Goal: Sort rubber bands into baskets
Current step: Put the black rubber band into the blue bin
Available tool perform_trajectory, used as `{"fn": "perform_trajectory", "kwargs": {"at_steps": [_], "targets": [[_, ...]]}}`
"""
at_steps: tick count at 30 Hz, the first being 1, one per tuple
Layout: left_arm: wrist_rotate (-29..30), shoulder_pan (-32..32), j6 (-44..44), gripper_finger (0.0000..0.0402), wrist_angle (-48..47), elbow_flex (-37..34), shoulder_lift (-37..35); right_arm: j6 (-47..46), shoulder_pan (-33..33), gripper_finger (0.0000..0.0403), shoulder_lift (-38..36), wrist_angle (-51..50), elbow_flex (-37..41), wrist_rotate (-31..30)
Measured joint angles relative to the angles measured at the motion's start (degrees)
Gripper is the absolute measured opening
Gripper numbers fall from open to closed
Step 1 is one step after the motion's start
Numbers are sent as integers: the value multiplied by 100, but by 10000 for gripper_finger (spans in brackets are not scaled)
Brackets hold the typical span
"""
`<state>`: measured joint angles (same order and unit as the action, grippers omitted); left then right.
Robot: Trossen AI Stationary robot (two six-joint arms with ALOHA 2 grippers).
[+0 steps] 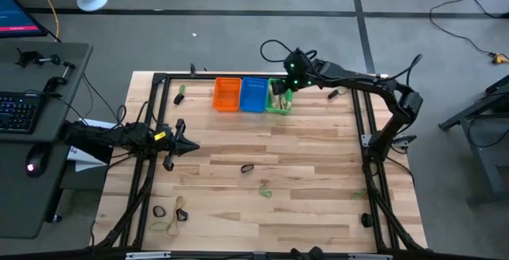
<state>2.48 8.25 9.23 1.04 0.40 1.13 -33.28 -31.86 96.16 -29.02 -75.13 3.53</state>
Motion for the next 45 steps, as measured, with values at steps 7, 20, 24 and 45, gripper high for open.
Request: {"fn": "perform_trajectory", "kwargs": {"at_steps": [7, 20, 24, 45], "targets": [[0, 0, 0, 1, 0, 0, -2, 1087, 0, 216, -2, 142, -87, 698], [0, -1, 0, 1, 0, 0, 0, 2322, 338, 216, -2, 1000, -87, 1358], [0, 0, 0, 1, 0, 0, 0, 2299, 490, 216, -2, 1192, -87, 1360], [0, 0, 0, 1, 0, 0, -2, 3724, 3371, 216, 641, 1054, -94, 726]]}}
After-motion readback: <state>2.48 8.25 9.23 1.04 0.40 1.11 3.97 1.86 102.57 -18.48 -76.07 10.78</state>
